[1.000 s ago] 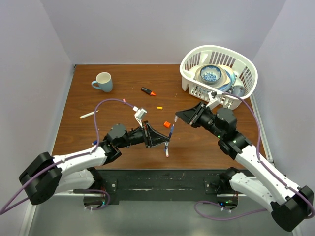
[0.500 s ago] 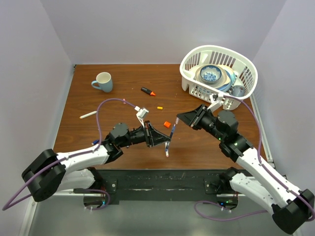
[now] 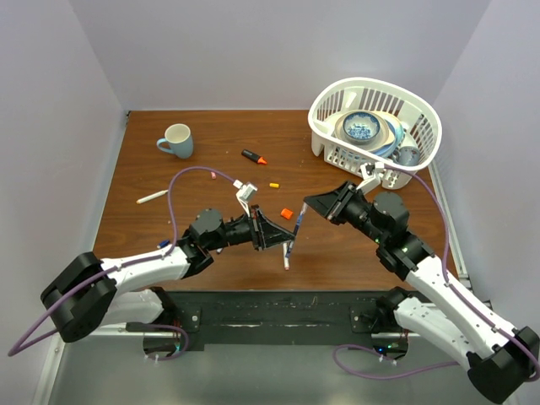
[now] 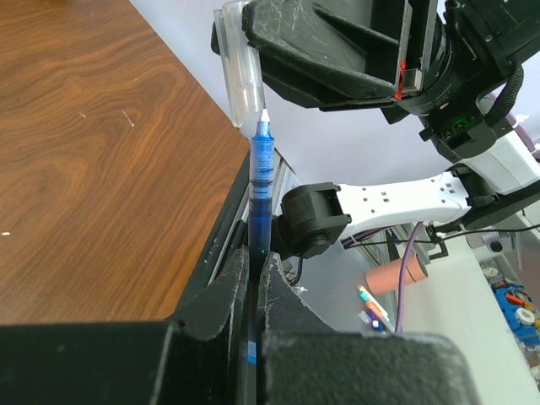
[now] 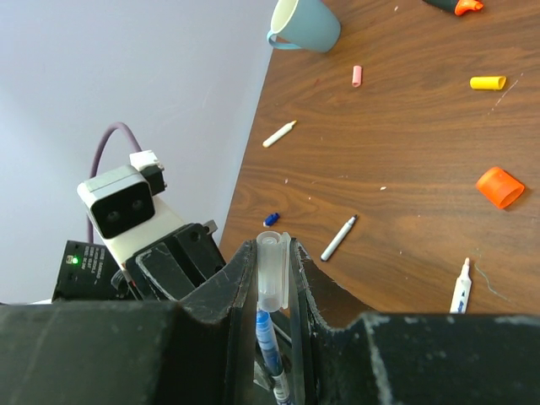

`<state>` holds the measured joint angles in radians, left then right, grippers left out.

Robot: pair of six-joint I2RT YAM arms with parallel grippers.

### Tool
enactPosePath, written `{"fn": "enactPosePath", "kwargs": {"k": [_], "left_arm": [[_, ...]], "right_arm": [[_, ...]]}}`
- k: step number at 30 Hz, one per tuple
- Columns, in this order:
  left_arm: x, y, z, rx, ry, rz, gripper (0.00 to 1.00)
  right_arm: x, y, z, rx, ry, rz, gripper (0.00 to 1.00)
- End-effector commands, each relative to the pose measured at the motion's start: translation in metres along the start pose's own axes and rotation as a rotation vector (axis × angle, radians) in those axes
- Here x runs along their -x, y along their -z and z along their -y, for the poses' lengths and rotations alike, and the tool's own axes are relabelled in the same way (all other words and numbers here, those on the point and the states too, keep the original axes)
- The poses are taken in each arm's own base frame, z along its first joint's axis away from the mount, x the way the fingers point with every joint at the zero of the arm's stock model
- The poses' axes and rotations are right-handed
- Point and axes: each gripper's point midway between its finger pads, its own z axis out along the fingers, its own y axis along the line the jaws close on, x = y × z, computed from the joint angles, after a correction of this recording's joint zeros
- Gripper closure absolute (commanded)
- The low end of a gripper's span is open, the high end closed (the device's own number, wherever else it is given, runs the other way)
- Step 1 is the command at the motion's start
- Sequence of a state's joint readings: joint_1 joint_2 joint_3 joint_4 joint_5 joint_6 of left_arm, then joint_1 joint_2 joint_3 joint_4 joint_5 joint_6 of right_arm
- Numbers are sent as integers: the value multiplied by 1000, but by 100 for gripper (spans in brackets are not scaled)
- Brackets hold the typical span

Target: Insert the pens into the pen caps

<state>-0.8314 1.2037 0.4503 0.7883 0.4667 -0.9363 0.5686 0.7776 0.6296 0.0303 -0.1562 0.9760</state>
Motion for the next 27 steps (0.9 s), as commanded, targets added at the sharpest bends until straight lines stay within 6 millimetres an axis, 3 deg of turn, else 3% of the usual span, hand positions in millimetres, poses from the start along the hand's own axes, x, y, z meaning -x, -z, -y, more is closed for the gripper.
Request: {"fn": "enactPosePath", "kwargs": {"k": [1,20,27], "left_arm": [[20,-5,18,-61,-33,49,100],[15,-3,21,-75,-34,28,100],[17,-5,22,-83,-18,31,100]], "right_arm": [[11,0,-12,30,8,42,100],[28,0,-24,27,40,85,100],[23,3,-20,26,40,77,100]]}}
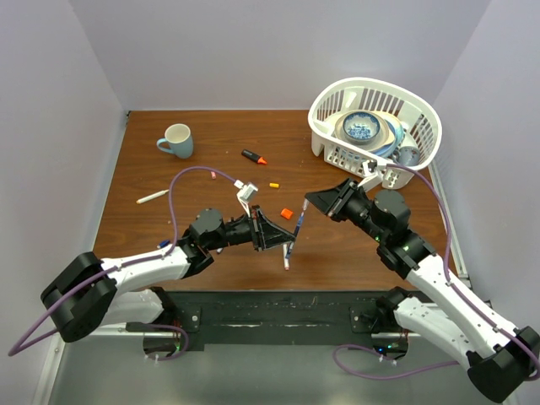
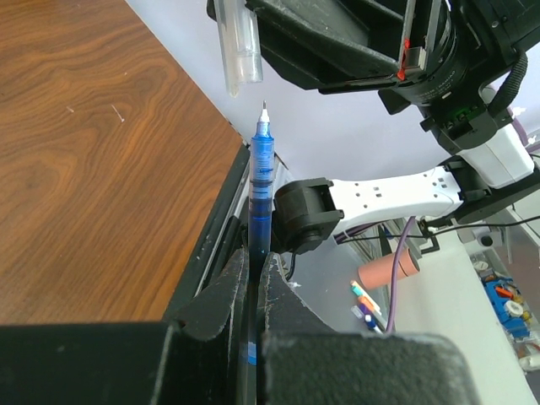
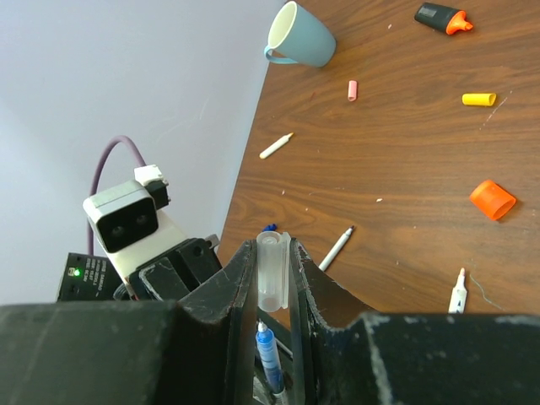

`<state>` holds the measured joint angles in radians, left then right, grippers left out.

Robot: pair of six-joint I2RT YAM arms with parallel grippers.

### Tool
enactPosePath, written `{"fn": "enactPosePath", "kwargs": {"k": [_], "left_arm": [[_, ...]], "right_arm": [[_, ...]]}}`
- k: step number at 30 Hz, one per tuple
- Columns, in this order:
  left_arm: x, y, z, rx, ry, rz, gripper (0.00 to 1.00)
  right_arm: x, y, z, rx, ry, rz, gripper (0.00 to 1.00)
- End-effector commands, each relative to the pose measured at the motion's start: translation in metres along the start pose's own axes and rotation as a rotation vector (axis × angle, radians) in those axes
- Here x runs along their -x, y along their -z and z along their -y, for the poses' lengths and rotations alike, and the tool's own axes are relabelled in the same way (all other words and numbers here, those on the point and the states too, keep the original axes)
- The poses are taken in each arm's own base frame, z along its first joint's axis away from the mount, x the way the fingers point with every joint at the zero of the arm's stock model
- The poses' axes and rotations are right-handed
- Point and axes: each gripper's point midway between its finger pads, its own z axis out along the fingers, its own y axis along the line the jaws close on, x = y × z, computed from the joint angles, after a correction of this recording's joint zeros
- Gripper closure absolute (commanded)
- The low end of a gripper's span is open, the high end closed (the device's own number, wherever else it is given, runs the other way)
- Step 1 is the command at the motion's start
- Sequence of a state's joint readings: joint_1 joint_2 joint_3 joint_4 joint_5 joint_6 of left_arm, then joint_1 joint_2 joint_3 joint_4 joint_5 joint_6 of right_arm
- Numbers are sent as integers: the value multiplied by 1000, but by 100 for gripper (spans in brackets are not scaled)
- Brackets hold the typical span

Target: Insert the pens into the pen caps

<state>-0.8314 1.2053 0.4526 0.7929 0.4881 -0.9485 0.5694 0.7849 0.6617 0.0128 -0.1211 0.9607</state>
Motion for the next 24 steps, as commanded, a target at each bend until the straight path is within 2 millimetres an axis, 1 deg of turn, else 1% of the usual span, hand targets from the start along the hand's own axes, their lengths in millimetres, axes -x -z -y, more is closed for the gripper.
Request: {"fn": "enactPosePath", "kwargs": {"k": [1,5,9,11,14,18,24], "left_arm": [[18,-5,18,-69,-24,42,100],[20,-7,20,-72,-24,44,100],[23,-9,24,-82,-30,42,100],[26,-10,25,-84,-36,44,100],[27,-10,28,-90,-30,44,100],[29,-8,35,-115,-27,53,100],[30,-10,33,-118,-15,65,100]], "right_arm": [[13,4,-16,41,24,42,100],[9,7,-16,51,18,33,100],[9,10,-22,71,27,24,100],[9,10,-20,62,43,21,100],[5,13,-9,20,47,15,100],[3,14,-7,18,47,11,100],[4,18,-14,46,32,20,100]]}}
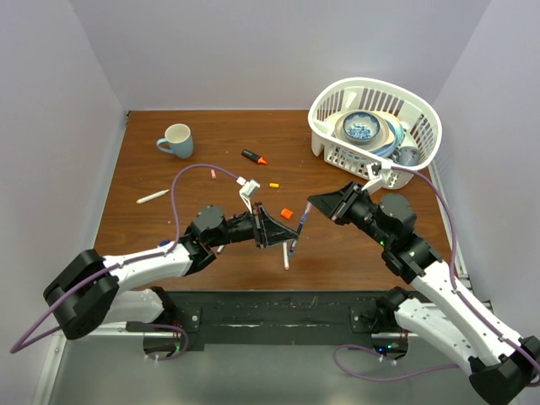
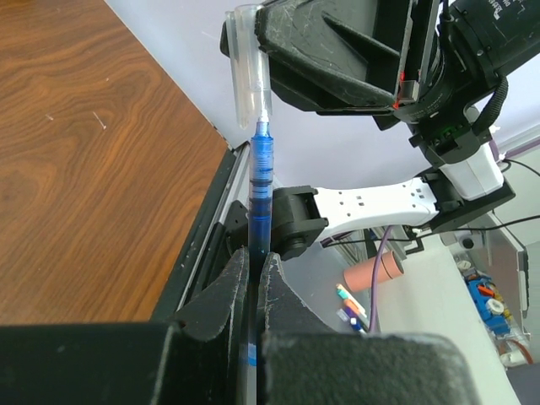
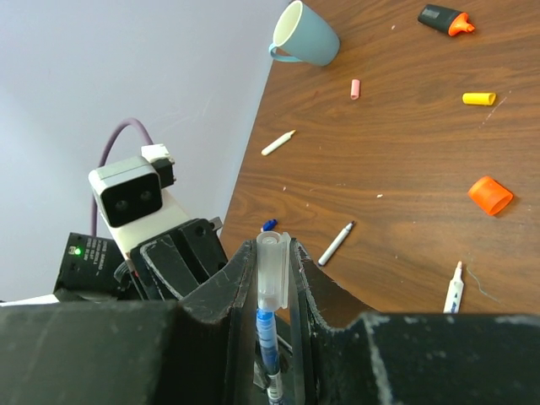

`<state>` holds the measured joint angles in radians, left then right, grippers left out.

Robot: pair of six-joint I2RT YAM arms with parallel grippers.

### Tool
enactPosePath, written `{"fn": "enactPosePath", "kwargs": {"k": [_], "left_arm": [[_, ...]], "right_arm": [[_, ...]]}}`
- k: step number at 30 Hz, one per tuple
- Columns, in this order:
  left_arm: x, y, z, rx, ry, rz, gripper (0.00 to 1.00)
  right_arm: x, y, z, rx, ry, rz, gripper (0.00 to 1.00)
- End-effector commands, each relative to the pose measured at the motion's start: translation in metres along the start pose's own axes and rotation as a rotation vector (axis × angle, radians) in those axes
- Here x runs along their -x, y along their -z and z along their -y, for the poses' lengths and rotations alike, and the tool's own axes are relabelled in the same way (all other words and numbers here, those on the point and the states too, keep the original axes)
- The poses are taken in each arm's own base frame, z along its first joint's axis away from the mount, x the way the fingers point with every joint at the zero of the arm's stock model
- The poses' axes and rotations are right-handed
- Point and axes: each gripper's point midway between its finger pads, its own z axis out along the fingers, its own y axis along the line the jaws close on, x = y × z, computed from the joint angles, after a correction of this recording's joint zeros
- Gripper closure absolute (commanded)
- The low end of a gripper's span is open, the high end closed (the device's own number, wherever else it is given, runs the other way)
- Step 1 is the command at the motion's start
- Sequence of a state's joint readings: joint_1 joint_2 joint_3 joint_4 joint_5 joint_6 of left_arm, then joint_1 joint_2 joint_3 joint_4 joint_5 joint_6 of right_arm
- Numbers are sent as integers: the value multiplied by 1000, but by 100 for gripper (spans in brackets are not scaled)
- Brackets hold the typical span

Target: Insert the pens into the pen caps

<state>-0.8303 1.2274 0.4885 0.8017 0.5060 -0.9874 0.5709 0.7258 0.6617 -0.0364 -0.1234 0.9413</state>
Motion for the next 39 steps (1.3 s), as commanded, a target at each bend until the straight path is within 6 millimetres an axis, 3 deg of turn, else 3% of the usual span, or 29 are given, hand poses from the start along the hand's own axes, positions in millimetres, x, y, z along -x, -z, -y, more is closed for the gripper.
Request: {"fn": "enactPosePath", "kwargs": {"k": [1,7,23,26,32,35,36,39], "left_arm": [[23,-4,24,-92,-37,69,100],[24,-7,24,-110,-4,78,100],[26,-22,15,-92,-15,54,100],[26,-24,14,-90,-17,55,100],[25,-26,14,-105,-22,44,100],[28,-27,15,-102,-36,51,100],[28,-27,15,-99,-37,48,100],[30,-27,18,-103,-50,46,100]], "right_arm": [[3,6,-9,35,6,15,100],[-16,4,2,42,-34,-27,100],[-49,21,27,-13,116,-162,99],[-51,23,18,31,130,-187,93],[-56,21,20,31,101,-201,89],[-57,22,20,37,92,-197,81],[-55,22,18,42,91,-193,72],[-54,23,13,52,92,-195,61]]}}
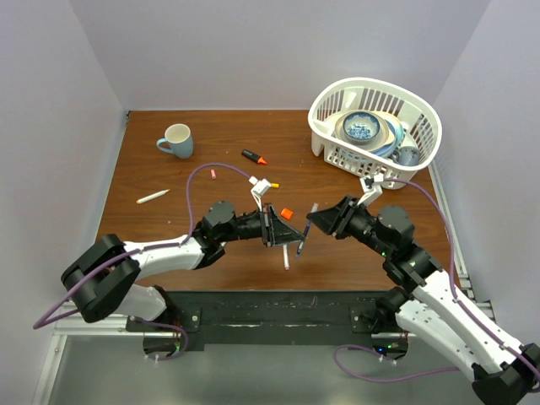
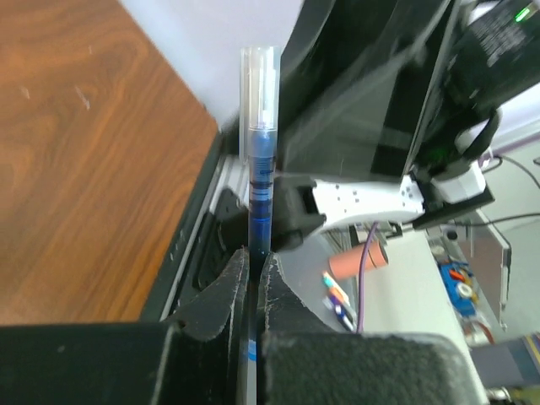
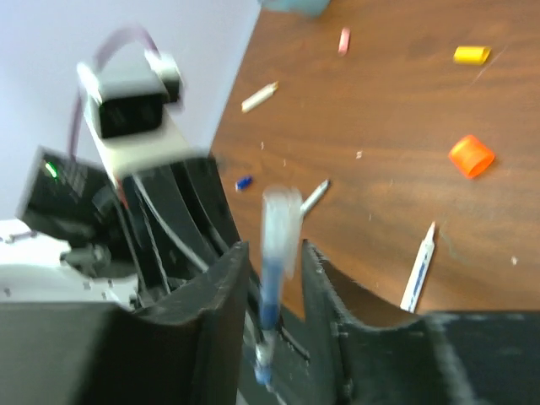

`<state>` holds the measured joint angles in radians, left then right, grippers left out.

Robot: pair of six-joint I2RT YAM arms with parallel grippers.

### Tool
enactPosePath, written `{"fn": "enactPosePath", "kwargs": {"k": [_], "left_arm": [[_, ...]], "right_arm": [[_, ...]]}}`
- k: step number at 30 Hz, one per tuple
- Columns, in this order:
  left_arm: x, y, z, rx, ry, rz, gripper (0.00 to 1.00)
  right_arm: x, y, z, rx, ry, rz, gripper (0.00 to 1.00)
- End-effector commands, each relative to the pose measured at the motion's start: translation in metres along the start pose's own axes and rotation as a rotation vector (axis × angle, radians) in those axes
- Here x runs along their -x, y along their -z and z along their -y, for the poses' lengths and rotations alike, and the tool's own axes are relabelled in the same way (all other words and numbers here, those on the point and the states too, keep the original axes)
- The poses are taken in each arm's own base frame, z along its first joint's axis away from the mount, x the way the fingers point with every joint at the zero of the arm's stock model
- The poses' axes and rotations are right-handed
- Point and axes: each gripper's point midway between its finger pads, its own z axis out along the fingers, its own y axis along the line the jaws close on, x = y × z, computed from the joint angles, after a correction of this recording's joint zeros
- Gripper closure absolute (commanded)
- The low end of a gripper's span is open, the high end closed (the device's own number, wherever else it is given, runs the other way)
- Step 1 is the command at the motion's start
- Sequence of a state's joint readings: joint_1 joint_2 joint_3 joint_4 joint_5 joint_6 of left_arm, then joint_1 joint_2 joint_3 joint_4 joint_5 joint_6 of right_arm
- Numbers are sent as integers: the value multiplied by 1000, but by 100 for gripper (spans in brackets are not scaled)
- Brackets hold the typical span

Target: Insert the pens into the pen caps

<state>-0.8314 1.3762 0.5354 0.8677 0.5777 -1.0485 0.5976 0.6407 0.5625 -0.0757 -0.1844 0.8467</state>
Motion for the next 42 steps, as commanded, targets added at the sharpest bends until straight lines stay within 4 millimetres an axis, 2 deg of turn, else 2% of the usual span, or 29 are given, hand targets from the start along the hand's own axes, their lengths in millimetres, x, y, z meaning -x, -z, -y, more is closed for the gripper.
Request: {"fn": "enactPosePath", "kwargs": {"k": [1,4,10,14,15,18,20,21,24,30,35,38,39,40,41,42], "left_arm": [[42,-8,35,-90,-138,119,100],[44,-7,38,-96,-151,123,100],[41,-4,42,-112,-165,116,100],[38,-1,44,-122,-169,116,100],[37,0,45,-130,-172,110,100],[36,-1,49,-148,-184,94,100],[36,-2,55,-172,-205,76,84],[32,-2,57,-188,-212,48,72],[28,-2,59,-205,-229,21,58],[24,-1,59,-224,-234,11,55],[27,-6,54,-211,-226,17,60],[28,-11,54,-221,-220,13,79],[28,-12,53,-220,-214,8,100],[29,-13,55,-226,-210,8,100],[29,-13,55,-230,-213,10,100],[29,-12,56,-234,-214,15,100]], "right_arm": [[-16,5,-10,45,4,-89,57],[-14,4,-12,48,8,-91,55],[-6,3,-16,47,7,-59,65],[1,2,-20,55,4,-33,81],[4,2,-23,63,9,-30,100],[8,1,-29,76,11,-23,100],[13,2,-33,79,20,-12,100],[19,4,-39,89,33,2,100],[25,5,-44,87,55,9,100],[24,1,-45,96,46,0,100],[16,-3,-43,114,27,-24,100],[14,-3,-42,116,22,-27,100],[14,-2,-42,116,22,-27,100],[13,-2,-42,111,24,-32,100],[16,-2,-45,112,37,-33,95],[13,-1,-42,91,45,-58,83]]}}
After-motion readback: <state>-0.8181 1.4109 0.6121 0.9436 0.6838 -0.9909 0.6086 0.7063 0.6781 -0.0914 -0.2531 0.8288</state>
